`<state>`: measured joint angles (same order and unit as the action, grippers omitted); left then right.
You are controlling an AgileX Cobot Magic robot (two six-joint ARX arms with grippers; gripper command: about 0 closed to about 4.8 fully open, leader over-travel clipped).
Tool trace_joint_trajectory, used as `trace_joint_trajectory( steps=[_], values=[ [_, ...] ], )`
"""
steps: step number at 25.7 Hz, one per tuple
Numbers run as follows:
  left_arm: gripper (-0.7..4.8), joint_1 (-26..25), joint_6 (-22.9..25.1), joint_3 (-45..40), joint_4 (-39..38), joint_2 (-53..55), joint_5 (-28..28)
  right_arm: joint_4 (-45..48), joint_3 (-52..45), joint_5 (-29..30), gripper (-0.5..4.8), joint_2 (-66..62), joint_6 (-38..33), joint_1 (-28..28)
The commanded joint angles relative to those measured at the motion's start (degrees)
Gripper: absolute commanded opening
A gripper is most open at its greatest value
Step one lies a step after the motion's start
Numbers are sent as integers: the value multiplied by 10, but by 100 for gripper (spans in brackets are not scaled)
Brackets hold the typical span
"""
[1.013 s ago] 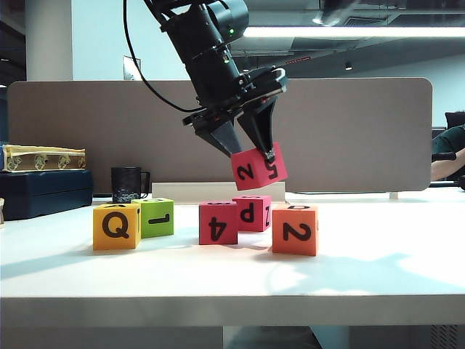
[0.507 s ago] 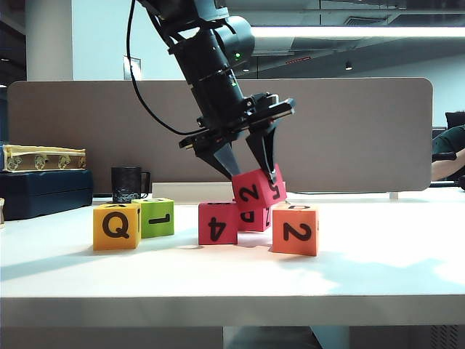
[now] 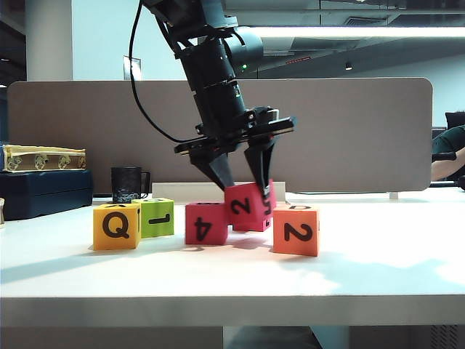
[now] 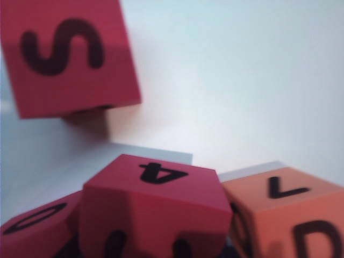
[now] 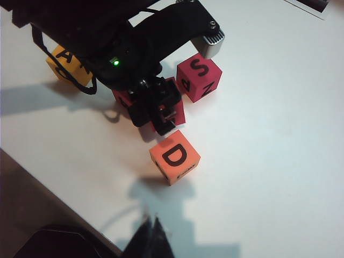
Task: Select the appropriate blocks from the scattered letter blocks on the table and arrange them in a row to spell out "ABCD".
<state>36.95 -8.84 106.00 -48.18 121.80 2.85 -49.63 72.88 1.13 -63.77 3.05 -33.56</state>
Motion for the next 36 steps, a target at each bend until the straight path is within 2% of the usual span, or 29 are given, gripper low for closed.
trace_joint_trajectory(
  steps=[1,14,20,24,28,36],
  values=[
    [204,0,5,0,-22,-3,-29,2,2,1,-2,1,0,-1],
    [215,2,-10,-1,-38,-3,-23,1,2,1,-2,1,0,-1],
    [215,2,-36,-9,-31,-2,4,2,2,1,-1,1,0,-1],
    [220,2,-36,-14,-35,6,15,1,2,1,-2,1,0,-1],
    [220,3,12,-14,-48,15,13,1,2,3,-2,1,0,-1],
    [219,1,177,-14,-86,15,-8,2,2,3,-2,1,0,-1]
  ],
)
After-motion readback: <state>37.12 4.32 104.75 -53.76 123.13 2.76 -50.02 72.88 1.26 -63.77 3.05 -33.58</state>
